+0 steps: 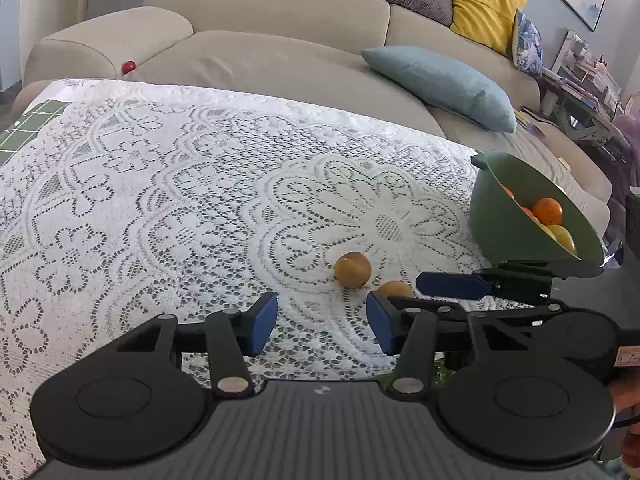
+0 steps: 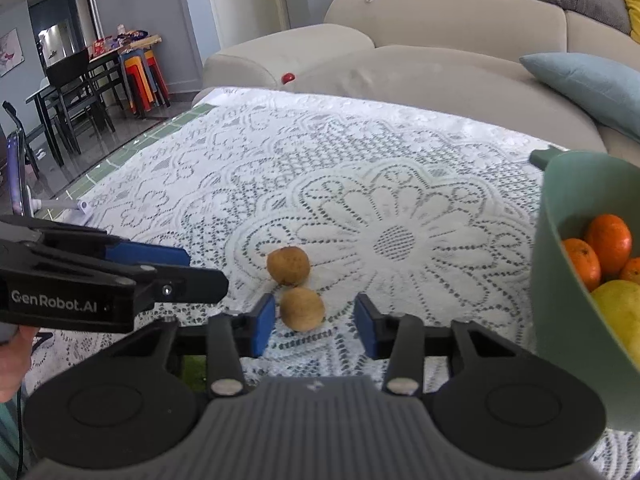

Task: Organize fruits
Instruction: 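Move the left tool toward one kiwi while the right tool approaches another kiwi, then close the right tool on a brown kiwi while the left tool grasps the other kiwi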

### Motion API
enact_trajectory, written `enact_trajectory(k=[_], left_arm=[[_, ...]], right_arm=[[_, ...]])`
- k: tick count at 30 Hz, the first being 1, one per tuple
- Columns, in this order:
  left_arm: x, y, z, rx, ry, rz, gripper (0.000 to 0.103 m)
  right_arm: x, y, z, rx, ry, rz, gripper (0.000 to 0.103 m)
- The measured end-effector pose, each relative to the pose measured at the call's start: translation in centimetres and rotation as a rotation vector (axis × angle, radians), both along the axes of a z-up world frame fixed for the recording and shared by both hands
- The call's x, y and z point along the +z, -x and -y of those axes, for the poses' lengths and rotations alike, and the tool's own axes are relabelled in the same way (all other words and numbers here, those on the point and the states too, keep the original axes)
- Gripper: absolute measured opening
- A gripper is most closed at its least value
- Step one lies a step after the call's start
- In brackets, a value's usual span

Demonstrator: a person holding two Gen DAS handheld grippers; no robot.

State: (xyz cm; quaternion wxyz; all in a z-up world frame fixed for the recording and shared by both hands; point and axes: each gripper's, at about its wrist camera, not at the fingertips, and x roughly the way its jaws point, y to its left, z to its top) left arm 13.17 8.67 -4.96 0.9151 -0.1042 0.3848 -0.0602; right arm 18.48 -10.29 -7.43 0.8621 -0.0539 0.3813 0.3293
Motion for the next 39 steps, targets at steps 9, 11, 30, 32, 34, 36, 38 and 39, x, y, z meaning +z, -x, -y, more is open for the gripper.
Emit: enact_trajectory(k=[9,11,30,32,34,36,38,39], left_arm=[[0.1,-0.1,0.0,-0.008,0.005,-0.008,0.06],[0.1,-0.1,0.1,-0.011,0.003,-0.008,0.06],[-0.1,-0.8,1.4,-0.076,0.03,0.043,0.051],[-0.1,-1.0,1.7,-0.083,0.026,0.052,0.051],[-0.2,-1.4,1.9,-0.091,0.025,0.057,0.051],[-0.4,-1.8,2.3,-0.099,0.02,0.062,0.051],[-0.7,-2.3,2.9,-0.114,-0.002,0.066,0.05],[-0.9,-2.4,3.3,-0.121,-0.022,0.07,0.049]], right_arm=[[-0.6,-0.2,-0.7,0.013,0.0,-0.008,0.023],[-0.6,-0.1,-0.9,0.019,0.011,0.003,0.023],[0.8,0.4,0.4,0.011,0.058,0.07,0.022],[1.0,0.2,1.0,0.0,0.051,0.068,0.022],[1.1,0.0,1.6,-0.024,0.057,0.068,0.023],[1.0,-0.4,2.1,-0.036,0.057,0.058,0.022],[0.9,-0.5,2.4,-0.048,0.06,0.053,0.022],[0.8,-0.5,2.5,-0.052,0.064,0.05,0.023]])
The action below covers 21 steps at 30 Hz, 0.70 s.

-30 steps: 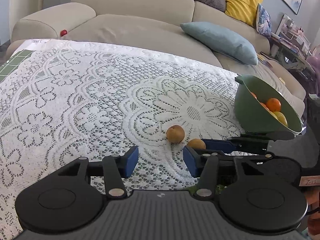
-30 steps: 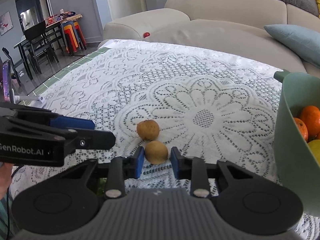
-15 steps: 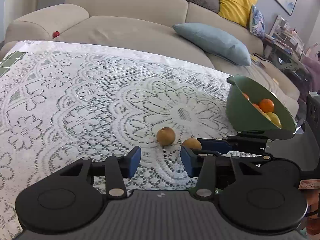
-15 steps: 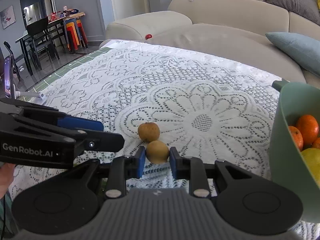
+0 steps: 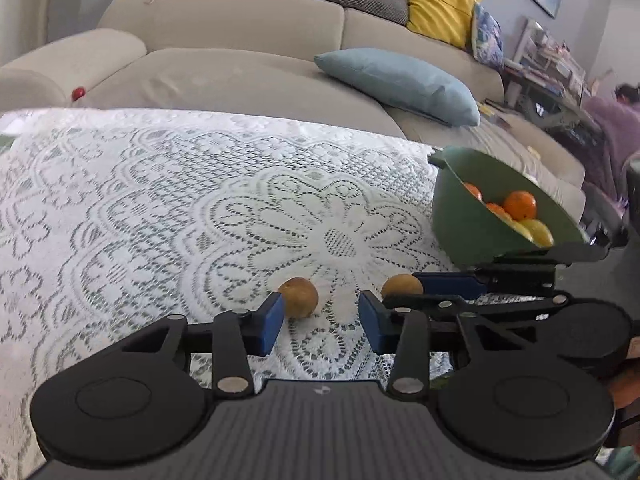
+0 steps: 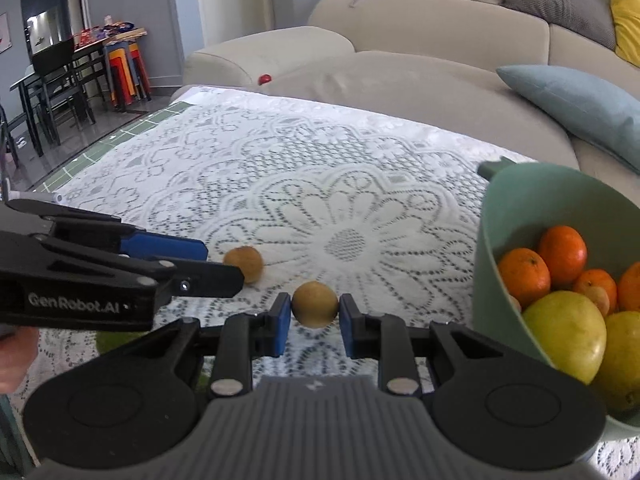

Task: Organize fruits
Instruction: 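Close the right tool on a brown kiwi while the left tool grasps the other kiwi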

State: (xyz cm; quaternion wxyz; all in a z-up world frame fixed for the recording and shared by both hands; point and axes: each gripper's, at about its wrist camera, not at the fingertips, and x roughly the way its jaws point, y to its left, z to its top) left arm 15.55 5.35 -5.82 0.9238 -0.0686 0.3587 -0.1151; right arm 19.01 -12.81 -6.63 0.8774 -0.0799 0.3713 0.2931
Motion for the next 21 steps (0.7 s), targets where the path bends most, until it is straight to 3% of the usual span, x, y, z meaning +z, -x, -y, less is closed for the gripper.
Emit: enact_trajectory(k=[4,10,14,18,21], left_arm=[[-0.5,-0.2,1.3,-0.02,-0.075,0.034,0.044],[-1.2,-0.9,1.4,0.003,-0.109,0.03,0.041],[-1.2,-1.3,1.1,0.016,-0.078,0.041,0.041],[-1.4,-1.7,1.7,0.015,-0.133,0.042,0.041],[-1.6,-1.9,1.6,0.028,-0.127,0.039,0.038]], right_arm=[[-0.3,-0.3,0.4,-0.015,0.011,-0.011,0.023],[-0.8,-0.6,0.8,-0.023,0.014,-0.021,0.023],[-0.7,-0.7,0.6,-0.018,0.013,-0.018,0.023],[-0.9,-0.8,0.4,-0.007,0.023,-0.019,0.023],[-1.0,-0.9,0.4,-0.005,0.022,-0.027,0.023]])
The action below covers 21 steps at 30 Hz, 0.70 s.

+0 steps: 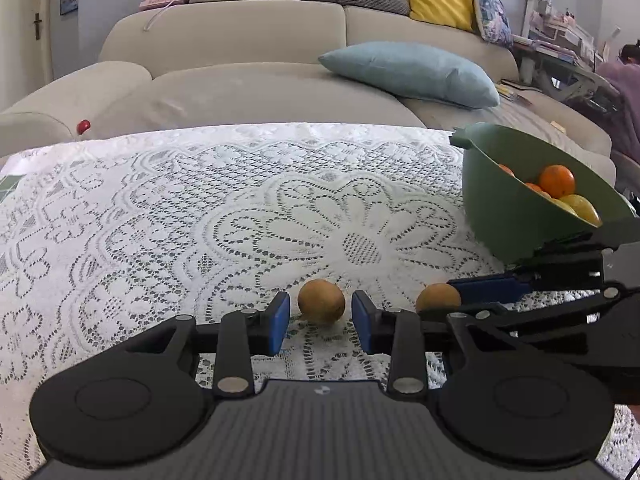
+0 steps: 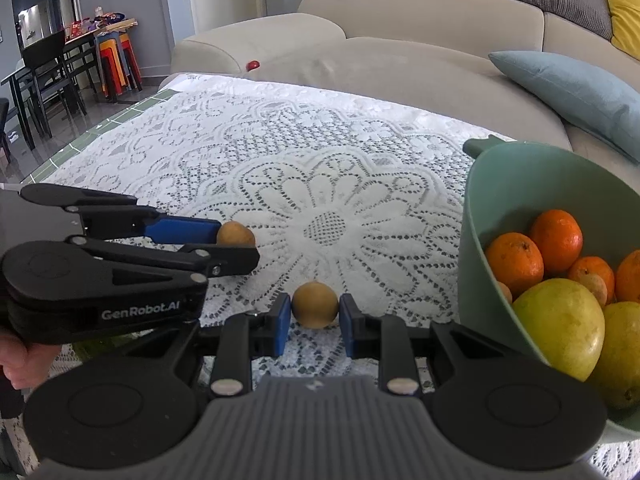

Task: Organize fruits
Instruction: 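Close the right tool on a brown kiwi while the left tool grasps the other kiwi, then carry both kiwis over the green colander and lower them in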

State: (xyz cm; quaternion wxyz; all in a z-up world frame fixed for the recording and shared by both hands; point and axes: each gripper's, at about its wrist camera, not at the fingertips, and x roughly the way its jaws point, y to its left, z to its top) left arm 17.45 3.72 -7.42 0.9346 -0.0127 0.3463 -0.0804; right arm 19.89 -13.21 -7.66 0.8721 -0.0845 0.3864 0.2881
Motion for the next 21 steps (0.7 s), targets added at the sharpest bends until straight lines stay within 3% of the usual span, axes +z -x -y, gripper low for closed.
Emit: enact_trajectory(k=[9,21], left_arm=[[-0.18,-0.49,0.03,0.007,0.009,-0.006,0.029],[0.1,-0.04,-0.25,0.029,0.029,-0.023,0.029]], right_arm=[[-0.11,-0.16,-0.23,0.01,0.006,0.001,0.023],[-0.2,0.18,-0.69,0.019,0.037,0.017,0.022]])
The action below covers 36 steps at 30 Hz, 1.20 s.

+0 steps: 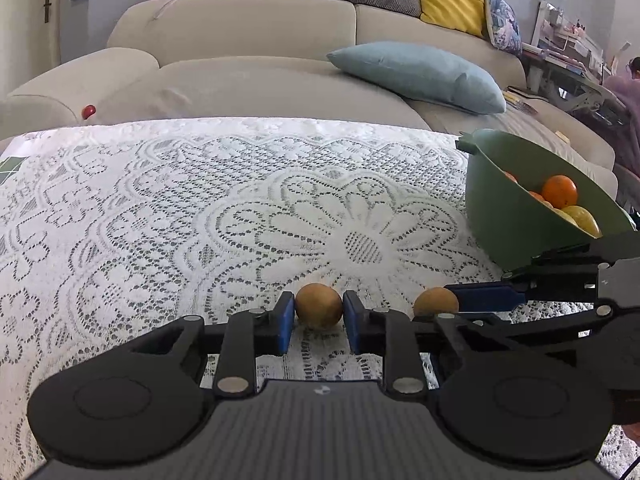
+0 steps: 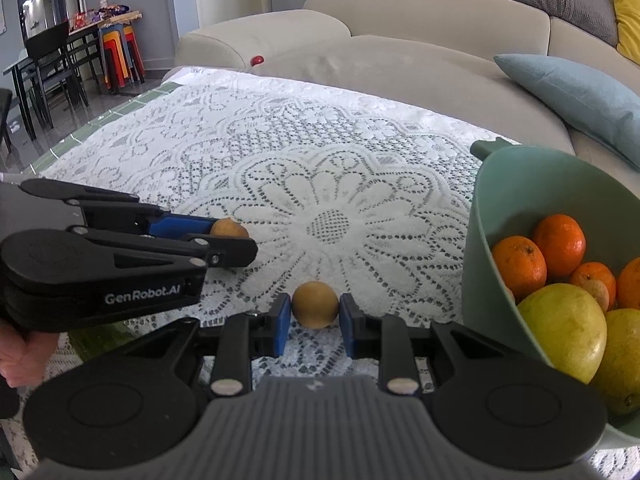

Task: Organize fruits
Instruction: 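Carry both kiwis over the green colander and lower them in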

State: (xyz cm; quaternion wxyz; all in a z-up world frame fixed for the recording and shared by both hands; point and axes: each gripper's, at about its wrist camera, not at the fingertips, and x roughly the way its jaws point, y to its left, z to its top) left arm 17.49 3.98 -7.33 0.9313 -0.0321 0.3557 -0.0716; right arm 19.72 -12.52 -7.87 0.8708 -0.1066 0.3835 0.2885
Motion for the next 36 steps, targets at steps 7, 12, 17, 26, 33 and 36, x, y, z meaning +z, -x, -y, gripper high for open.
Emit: enact_trajectory(k=[7,12,17,26,33,36], left_arm=[[0.4,0.4,-0.1,0.017,0.008,-0.008,0.029],[0.7,0.8,-0.3,0.032,0.017,-0.014,0.029],[1.4,1.5,-0.2,0.043,0.019,-0.014,0.029],[3.6,3.4,0.6,0.034,0.006,0.026,0.029],[5.3,4.4,1.7,0.022,-0.002,0.048,0.029],[6.2,4.6,2.5,0.016,-0.003,0.059,0.029]], right_arm=[[0.0,0.3,-0.5,0.014,0.036,0.027,0.022],[0.4,0.6,-0.5,0.021,0.04,0.049,0.022],[1.4,1.8,-0.4,0.049,0.06,0.104,0.022],[3.7,3.6,0.5,0.074,0.055,0.189,0.022],[5.2,4.1,2.0,0.06,0.042,0.215,0.022],[6.0,3.9,2.9,0.036,0.026,0.224,0.022]])
